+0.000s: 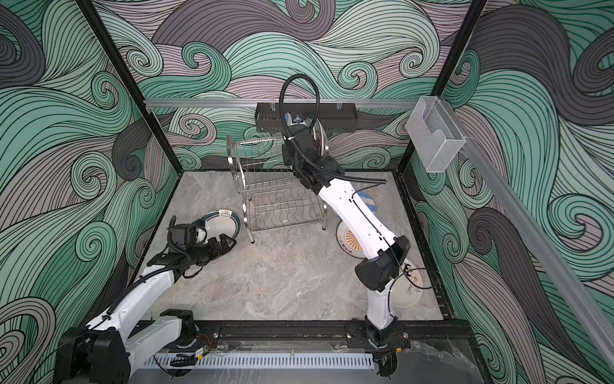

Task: Load the plates into the dish rack
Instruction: 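Lower the striped plate into the rack slots beside the other plates, then open the right gripper and withdraw it from the rack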

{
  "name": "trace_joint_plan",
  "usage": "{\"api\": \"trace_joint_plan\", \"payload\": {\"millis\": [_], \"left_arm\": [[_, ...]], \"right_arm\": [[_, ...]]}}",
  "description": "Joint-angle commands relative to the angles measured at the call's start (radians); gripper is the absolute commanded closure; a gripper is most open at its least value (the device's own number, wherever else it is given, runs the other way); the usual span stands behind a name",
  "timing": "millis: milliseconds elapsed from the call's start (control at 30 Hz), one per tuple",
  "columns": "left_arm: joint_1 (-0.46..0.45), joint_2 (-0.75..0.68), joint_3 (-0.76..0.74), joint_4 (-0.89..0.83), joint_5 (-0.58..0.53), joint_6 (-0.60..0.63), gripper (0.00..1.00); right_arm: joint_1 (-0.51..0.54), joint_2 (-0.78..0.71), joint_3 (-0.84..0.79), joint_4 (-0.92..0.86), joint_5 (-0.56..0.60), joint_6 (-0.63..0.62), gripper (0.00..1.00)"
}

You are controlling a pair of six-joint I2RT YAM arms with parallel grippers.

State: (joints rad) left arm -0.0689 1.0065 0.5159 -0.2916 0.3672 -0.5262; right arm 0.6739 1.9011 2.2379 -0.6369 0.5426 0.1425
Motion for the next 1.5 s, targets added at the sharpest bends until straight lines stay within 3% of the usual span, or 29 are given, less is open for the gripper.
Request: {"api": "trace_joint_plan", "payload": {"millis": [0,167,300,700,867,1167,1267,1467], "left_arm": [[-0.009,0.004,0.018,0.002,-0.013,0.015,0.01],[-0.007,0.003,0.017,-0.003,-0.013,0.017,0.01],[-0.008,0.002,0.019,-0.006,-0.018,0.018,0.01],[-0.008,0.016,0.034,-0.015,-0.034,0.022,0.01],[-0.008,0.017,0.039,-0.017,-0.037,0.019,0.01],[-0.008,0.006,0.059,-0.044,-0.066,0.009,0.01],[-0.007,0.006,0.081,-0.06,-0.097,0.005,0.01],[-0.007,0.019,0.125,-0.077,-0.18,0.001,0.01]], "right_arm": [[-0.005,-0.015,-0.025,0.039,0.005,0.017,0.91],[-0.006,-0.028,-0.044,0.039,-0.013,0.013,0.72],[-0.006,-0.037,-0.049,0.04,-0.011,0.0,0.68],[-0.005,-0.122,-0.044,-0.035,-0.038,-0.058,0.38],[-0.004,-0.21,-0.09,-0.048,-0.095,-0.069,0.34],[-0.004,-0.339,-0.182,-0.061,-0.327,-0.066,0.31],[-0.005,-0.412,-0.275,-0.061,-0.401,-0.084,0.3],[-0.005,-0.636,-0.642,0.053,-0.522,-0.141,0.31]]}}
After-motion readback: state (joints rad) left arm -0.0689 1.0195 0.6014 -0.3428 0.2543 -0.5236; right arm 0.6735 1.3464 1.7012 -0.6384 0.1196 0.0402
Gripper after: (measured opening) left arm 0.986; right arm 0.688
